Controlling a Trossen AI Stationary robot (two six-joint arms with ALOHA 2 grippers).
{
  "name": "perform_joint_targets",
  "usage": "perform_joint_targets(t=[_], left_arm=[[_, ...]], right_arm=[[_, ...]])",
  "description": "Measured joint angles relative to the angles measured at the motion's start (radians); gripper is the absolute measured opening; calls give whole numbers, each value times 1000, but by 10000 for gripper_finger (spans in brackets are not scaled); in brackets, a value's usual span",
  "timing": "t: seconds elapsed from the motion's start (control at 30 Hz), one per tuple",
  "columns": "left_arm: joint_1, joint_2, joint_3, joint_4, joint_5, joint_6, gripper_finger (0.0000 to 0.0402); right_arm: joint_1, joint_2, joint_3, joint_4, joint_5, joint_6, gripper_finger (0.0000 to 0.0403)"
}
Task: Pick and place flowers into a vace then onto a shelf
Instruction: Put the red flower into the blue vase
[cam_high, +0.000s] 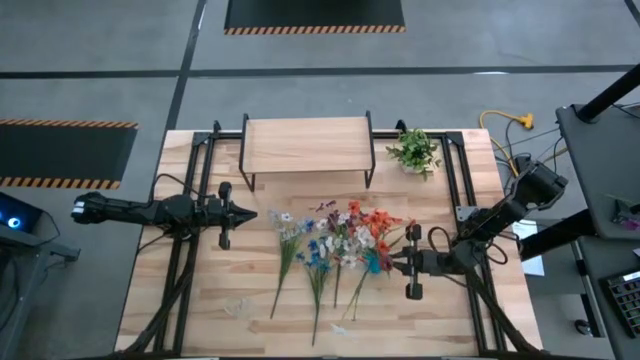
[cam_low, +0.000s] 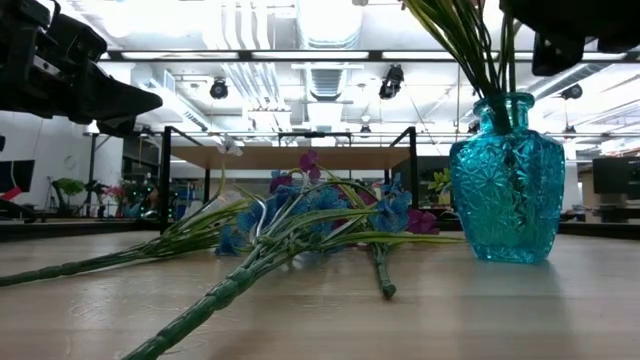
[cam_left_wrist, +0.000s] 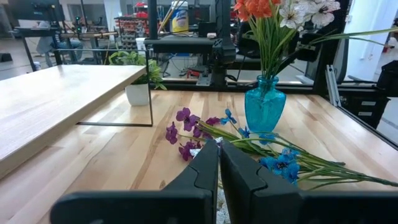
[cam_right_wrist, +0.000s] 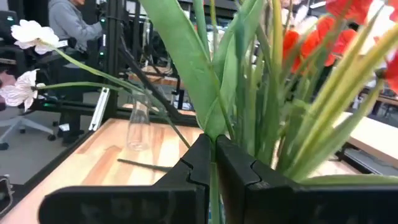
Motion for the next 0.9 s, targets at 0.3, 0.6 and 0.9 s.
perform_joint_targets(t=[0.3,0.6,0.9], left_arm=[[0,0,0,0,0,0,0],[0,0,0,0,0,0,0],[0,0,0,0,0,0,0]], right_arm=[[-10,-5,20,0,1,7,35],[20,-16,27,-27,-1,-2,153],[114,-115,28,-176,-1,21,217]])
